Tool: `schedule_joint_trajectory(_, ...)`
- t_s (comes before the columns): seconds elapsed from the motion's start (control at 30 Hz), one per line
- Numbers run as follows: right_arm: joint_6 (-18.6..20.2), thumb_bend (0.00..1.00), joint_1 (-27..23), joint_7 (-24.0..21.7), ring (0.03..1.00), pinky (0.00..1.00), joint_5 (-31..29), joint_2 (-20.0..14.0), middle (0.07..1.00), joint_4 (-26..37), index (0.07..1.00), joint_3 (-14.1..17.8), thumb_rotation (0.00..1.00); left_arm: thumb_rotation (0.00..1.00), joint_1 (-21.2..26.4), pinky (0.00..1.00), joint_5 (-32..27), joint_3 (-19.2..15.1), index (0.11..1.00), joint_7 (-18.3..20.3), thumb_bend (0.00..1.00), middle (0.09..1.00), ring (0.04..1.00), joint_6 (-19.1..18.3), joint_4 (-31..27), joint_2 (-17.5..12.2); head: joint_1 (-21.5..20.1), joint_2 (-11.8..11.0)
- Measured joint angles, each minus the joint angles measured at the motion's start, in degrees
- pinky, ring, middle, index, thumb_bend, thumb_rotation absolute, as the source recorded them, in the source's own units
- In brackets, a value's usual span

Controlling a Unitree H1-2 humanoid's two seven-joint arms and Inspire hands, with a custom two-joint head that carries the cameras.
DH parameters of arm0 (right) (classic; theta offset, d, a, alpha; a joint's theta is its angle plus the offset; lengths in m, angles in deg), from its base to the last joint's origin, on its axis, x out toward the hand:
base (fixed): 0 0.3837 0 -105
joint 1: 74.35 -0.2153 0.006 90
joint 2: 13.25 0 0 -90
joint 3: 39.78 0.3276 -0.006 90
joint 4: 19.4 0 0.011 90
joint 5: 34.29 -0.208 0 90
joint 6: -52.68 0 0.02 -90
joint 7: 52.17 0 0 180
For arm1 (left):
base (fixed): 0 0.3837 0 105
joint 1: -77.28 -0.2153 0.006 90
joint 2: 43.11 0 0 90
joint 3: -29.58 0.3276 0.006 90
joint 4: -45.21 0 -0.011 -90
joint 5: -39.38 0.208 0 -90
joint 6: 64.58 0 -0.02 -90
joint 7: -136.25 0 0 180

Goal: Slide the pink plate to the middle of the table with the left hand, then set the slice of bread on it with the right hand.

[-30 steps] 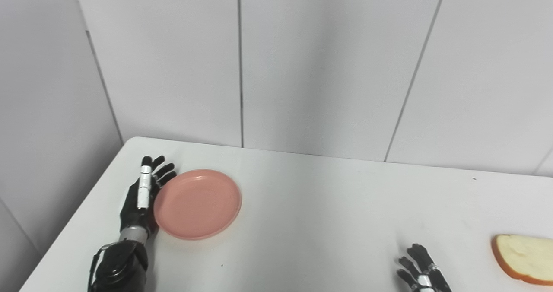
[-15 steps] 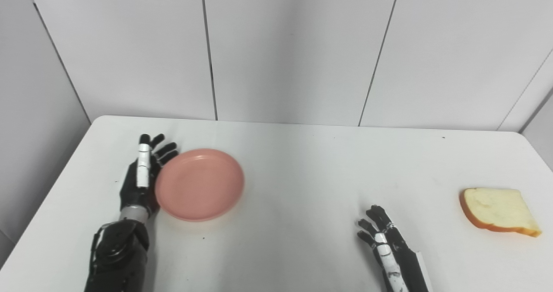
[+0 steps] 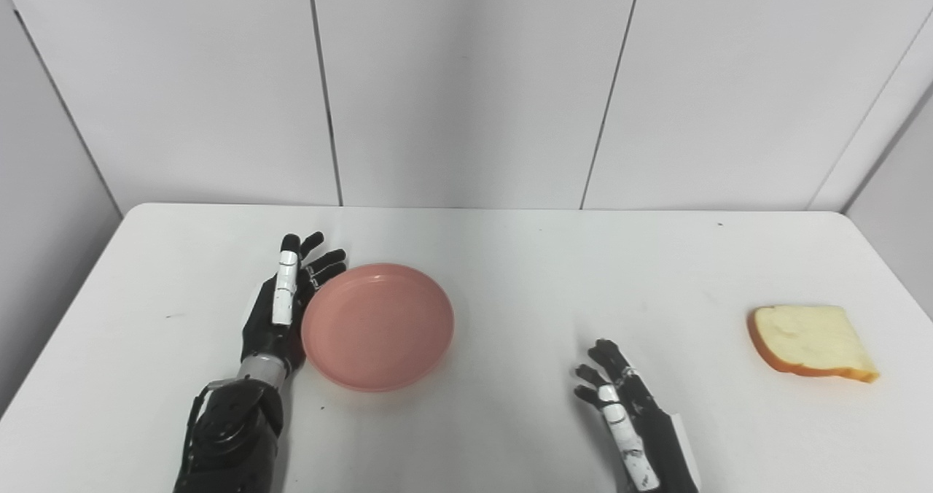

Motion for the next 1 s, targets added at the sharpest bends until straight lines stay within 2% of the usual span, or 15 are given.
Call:
schedule_joint_trajectory(0.13,0.00,0.74,-0.06,0.70,0.820,0.82,2.35,1.22,0.871,-0.08,0.853,-0.95,0.71,0.98,-0.01,0.82,0.01,0.51,0.876,0.68,0.91,0.726,0.779,-0.02,0.00,0.07,-3.00,-0.26)
schedule_joint_trajectory(0.3,0.00,0.75,-0.43,1.97,0.837,0.84,4.37,2.72,0.880,-0.54,0.860,-1.68,0.70,1.00,-0.05,0.83,0.06,2.19,0.875,2.12,0.94,0.731,0.783,0.01,0.03,0.59,-3.88,0.35)
schedule_joint_trajectory(0.47,-0.55,0.75,-0.95,4.26,0.818,0.85,6.94,3.57,0.839,-0.78,0.807,-1.46,0.66,1.00,-0.02,0.82,1.12,3.93,0.867,2.86,0.95,0.726,0.777,0.08,0.17,2.40,-3.80,0.70)
schedule_joint_trajectory(0.6,-2.75,0.72,-1.35,6.64,0.798,0.84,8.68,4.68,0.821,-1.87,0.789,-1.08,0.64,1.00,0.00,0.83,2.00,5.40,0.871,3.64,0.94,0.725,0.774,0.46,0.44,3.42,-4.41,1.05)
schedule_joint_trajectory(0.77,-3.48,0.68,-1.41,8.10,0.788,0.81,10.88,5.09,0.813,-2.15,0.781,-1.29,0.62,1.00,0.00,0.84,2.36,6.57,0.891,5.30,0.92,0.739,0.789,0.54,0.61,3.57,-7.14,0.88)
schedule_joint_trajectory(1.0,-4.23,0.65,-1.82,11.23,0.852,0.85,16.78,5.91,0.819,-2.50,0.761,-2.46,0.62,1.00,0.00,0.83,2.36,6.66,0.890,6.55,0.94,0.728,0.783,0.71,0.74,3.34,-9.77,0.35)
